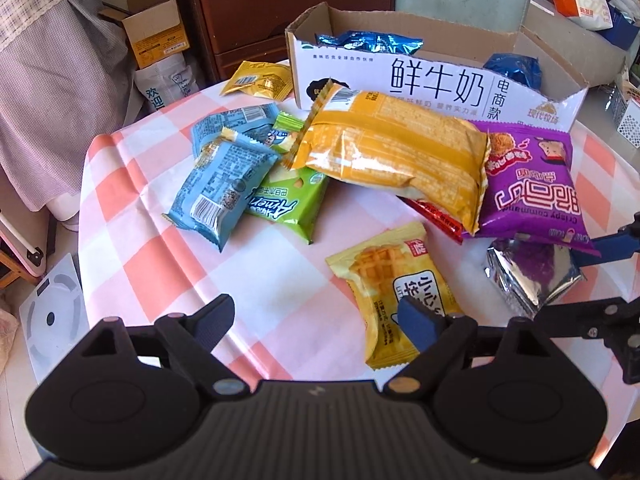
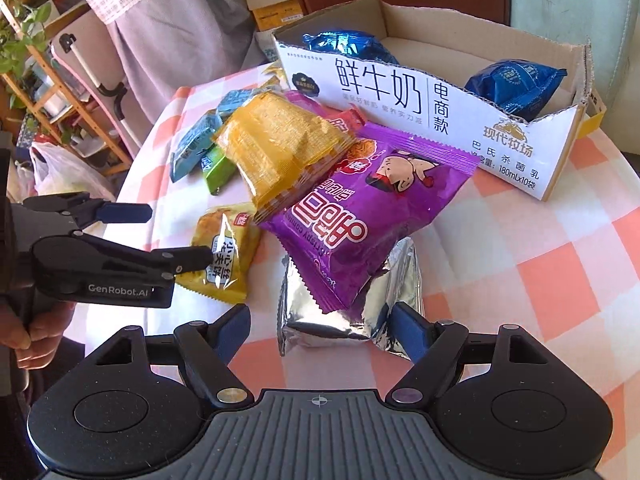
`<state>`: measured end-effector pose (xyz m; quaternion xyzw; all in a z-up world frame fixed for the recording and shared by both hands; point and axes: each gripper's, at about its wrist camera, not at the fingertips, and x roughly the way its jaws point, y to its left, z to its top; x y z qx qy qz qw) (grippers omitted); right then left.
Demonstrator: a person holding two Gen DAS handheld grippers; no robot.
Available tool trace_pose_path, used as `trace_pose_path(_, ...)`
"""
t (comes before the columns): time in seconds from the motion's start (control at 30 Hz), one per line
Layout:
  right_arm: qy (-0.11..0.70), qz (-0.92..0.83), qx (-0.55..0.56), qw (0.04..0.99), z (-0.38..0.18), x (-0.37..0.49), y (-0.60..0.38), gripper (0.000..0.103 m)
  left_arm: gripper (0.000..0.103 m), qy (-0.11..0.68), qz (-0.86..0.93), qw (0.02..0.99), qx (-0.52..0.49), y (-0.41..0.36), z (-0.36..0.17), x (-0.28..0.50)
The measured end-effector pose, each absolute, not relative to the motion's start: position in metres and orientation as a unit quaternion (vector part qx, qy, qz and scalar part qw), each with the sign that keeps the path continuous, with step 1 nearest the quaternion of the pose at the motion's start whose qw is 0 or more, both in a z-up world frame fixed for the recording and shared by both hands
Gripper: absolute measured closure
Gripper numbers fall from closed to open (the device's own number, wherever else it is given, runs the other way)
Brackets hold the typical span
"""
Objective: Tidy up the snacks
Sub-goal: 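Move the left gripper to the yellow waffle pack while the right approaches the silver pack, then grasp the yellow waffle pack with the left gripper while the right grasps the silver foil pack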
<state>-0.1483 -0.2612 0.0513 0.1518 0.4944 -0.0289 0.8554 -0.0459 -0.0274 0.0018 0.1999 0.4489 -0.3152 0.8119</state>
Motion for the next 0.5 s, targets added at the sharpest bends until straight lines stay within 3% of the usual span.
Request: trace_pose_path(0.5, 0.49, -0.092, 0.144, 0.855, 0.039, -0.146, -0.26, 0.017, 0.011, 0.452, -0.341, 0.803, 0.187, -0.054, -0.008, -0.051)
